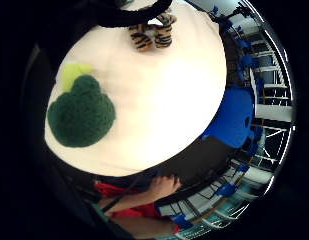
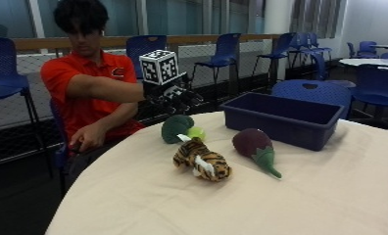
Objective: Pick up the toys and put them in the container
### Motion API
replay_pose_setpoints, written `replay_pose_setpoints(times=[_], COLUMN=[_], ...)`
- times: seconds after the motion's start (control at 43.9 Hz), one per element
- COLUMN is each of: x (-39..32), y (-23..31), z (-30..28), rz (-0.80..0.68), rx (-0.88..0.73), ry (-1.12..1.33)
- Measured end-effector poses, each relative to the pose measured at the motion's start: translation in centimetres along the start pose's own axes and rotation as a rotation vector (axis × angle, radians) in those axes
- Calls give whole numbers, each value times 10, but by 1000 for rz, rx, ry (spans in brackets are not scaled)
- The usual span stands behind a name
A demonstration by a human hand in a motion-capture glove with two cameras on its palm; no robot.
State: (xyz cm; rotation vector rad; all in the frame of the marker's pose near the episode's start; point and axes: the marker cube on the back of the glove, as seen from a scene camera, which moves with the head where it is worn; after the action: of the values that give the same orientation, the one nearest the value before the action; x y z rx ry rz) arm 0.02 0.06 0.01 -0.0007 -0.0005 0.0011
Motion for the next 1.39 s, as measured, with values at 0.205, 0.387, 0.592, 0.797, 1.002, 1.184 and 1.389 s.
replay_pose_setpoints(times=[0.205, 0.387, 0.592, 0.797, 1.002, 1.184, 1.389], x=[5, 8, 12, 10, 5, 5, 1], y=[0, -1, -1, 1, 2, -3, -8], z=[-2, -7, -11, 4, 34, 56, 79], rz=[-9, -16, -47, -86, -105, -109, -109], rx=[13, 33, 57, 26, -2, -46, -101], ry=[2, 1, -35, -55, -10, 9, -10])
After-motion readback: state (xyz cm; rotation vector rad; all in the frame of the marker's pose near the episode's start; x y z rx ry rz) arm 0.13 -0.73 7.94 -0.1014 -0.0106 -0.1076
